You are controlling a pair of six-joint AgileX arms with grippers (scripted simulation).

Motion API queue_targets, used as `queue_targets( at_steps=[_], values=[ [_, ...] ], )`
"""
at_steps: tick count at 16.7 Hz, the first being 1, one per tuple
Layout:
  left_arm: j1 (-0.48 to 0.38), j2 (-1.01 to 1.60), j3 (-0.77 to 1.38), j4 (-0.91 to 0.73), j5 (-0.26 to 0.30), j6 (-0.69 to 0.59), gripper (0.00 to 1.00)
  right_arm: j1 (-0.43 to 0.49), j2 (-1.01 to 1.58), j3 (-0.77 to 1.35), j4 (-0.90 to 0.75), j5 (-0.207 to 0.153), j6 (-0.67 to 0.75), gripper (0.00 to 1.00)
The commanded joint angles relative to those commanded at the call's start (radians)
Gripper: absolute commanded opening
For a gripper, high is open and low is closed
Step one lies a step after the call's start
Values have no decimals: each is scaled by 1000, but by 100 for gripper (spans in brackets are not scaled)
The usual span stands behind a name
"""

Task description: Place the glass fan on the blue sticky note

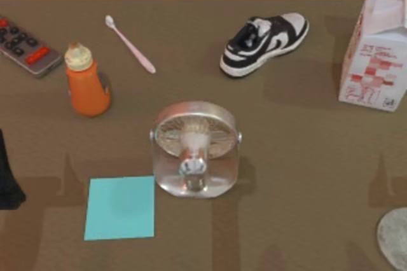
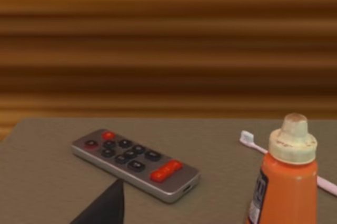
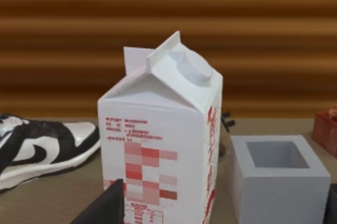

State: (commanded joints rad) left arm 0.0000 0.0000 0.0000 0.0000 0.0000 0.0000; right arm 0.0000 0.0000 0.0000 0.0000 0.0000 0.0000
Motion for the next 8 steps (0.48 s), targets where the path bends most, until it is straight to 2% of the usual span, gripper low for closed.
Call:
queue_targets(
  at_steps=[4,8],
  values=[
    [-12,30,25,-28,3,14,100,0,0,0,0,0,0,100],
    [-74,206,179,-181,17,94,100,0,0,0,0,0,0,100]
  ],
)
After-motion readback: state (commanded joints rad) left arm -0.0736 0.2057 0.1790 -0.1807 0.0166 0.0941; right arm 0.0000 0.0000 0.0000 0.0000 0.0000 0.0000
